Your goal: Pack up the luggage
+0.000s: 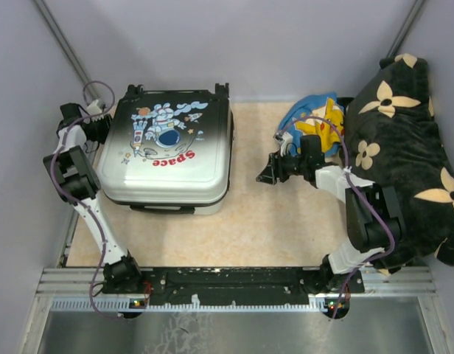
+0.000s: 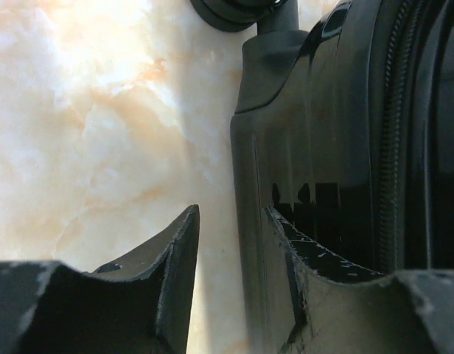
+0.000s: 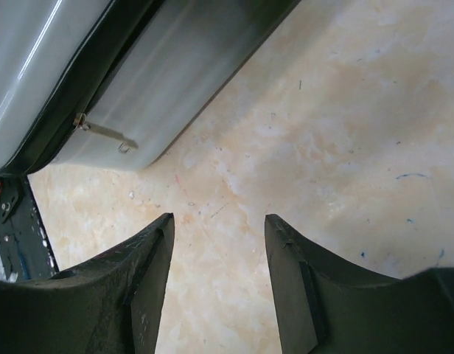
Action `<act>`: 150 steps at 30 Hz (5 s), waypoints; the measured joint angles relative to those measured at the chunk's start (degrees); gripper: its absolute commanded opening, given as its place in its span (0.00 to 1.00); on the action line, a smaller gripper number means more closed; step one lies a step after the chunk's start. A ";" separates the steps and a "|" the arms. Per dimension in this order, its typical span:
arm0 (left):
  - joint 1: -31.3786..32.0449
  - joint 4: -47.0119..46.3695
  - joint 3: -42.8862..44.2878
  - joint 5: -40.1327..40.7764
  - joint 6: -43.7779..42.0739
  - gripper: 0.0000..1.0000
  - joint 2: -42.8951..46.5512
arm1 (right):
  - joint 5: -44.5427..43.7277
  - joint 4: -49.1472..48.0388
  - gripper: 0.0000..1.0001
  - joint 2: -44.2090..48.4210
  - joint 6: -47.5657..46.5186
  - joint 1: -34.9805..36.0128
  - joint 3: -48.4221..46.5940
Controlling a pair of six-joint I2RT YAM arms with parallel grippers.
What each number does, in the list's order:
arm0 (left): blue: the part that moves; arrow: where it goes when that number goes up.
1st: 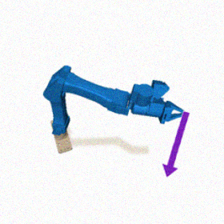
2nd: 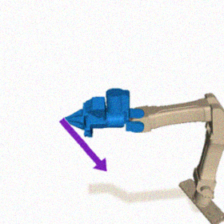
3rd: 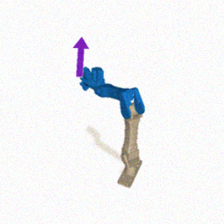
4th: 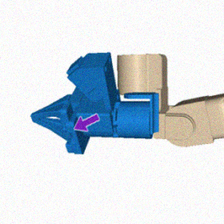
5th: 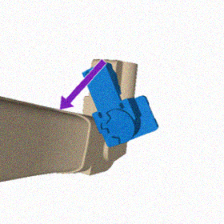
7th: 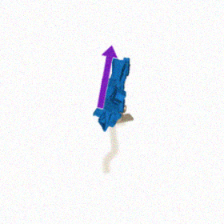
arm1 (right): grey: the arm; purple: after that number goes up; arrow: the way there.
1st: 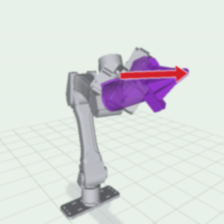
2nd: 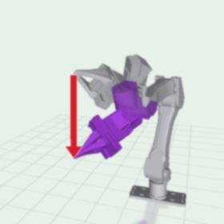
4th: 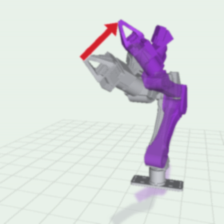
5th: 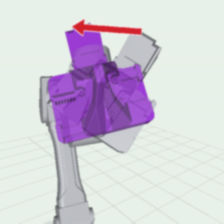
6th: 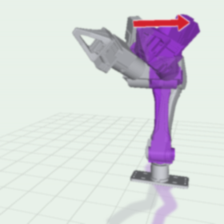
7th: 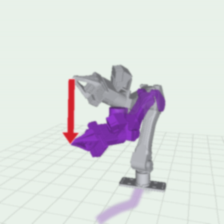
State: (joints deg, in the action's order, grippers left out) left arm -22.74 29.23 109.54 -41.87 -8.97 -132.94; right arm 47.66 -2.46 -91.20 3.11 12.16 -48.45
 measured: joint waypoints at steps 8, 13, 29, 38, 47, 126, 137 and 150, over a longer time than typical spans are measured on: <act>5.38 -5.35 5.18 -4.07 1.84 0.44 -5.60 | 0.11 2.80 0.53 6.93 -5.20 -1.42 2.84; 13.99 -13.38 13.33 -9.44 11.37 0.53 -11.74 | -0.17 5.27 0.53 11.61 -9.51 -1.46 7.17; 2.67 -25.70 -18.40 7.98 14.60 0.69 27.34 | -12.33 -7.76 0.60 35.58 -6.25 8.85 28.70; 0.87 -24.04 -40.11 17.70 21.03 0.69 57.18 | -21.33 -26.67 0.59 28.79 3.43 18.32 33.16; -5.25 -11.89 -48.11 23.87 27.43 0.70 66.55 | -27.56 -41.42 0.58 9.46 11.21 26.21 30.80; 6.51 -9.46 -48.24 26.25 23.91 0.05 35.12 | -37.40 -52.83 0.40 -9.79 6.51 20.96 11.56; 6.51 -9.55 -48.28 26.32 23.89 0.00 35.12 | -38.95 -51.71 0.00 -8.72 5.95 21.11 11.72; 6.54 -7.23 -46.23 26.80 22.03 0.00 33.88 | -35.04 -41.48 0.00 -2.93 3.89 10.43 10.73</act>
State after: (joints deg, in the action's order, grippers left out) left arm -16.21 22.00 63.31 -15.07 13.06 -99.07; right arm 12.62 -43.94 -94.13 7.01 22.59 -37.71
